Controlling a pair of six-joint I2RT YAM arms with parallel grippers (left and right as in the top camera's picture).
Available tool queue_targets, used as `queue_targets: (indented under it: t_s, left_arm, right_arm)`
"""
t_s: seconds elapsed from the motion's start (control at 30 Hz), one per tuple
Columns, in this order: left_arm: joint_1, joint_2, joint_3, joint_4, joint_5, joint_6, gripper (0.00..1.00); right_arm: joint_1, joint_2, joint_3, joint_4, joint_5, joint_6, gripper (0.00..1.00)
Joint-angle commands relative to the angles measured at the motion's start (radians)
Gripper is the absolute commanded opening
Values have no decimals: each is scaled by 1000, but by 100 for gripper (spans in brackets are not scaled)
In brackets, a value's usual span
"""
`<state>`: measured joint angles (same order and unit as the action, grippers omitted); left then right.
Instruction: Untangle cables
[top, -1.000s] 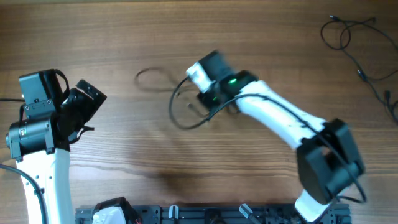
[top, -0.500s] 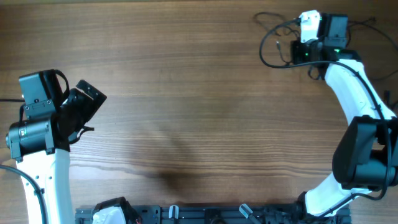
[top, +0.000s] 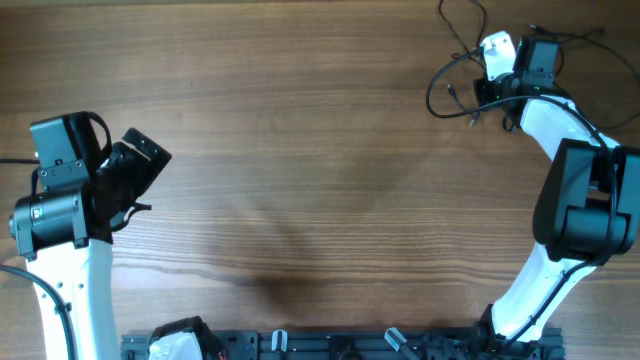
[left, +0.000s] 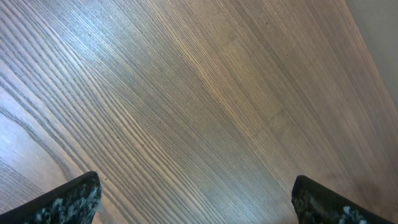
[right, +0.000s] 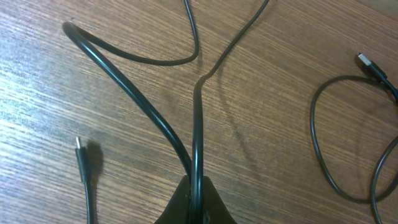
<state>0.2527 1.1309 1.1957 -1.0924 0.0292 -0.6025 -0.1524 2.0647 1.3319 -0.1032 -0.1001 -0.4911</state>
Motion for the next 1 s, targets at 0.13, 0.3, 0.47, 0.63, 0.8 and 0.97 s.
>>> queue_targets:
  t_s: [0.13, 0.3, 0.47, 0.63, 0.8, 0.97]
  left_arm:
    - [5, -14, 1, 3, 11, 19, 100]
    - [5, -14, 1, 3, 11, 19, 100]
    - [5, -14, 1, 3, 11, 19, 100]
    - [5, -14, 1, 3, 11, 19, 100]
    - [5, -14, 1, 3, 11, 19, 100]
    - [5, -14, 1, 3, 11, 19, 100]
  right_arm:
    - [-39, 14, 2, 65, -12, 24, 23]
    - [-48, -68, 5, 4, -16, 133, 100]
    - [-47, -475, 5, -60, -37, 231, 100]
    - [-47, -848, 5, -65, -38, 241, 100]
    - [-47, -1062, 4, -97, -39, 349, 100]
    - [-47, -1191, 3, -119, -95, 687, 100]
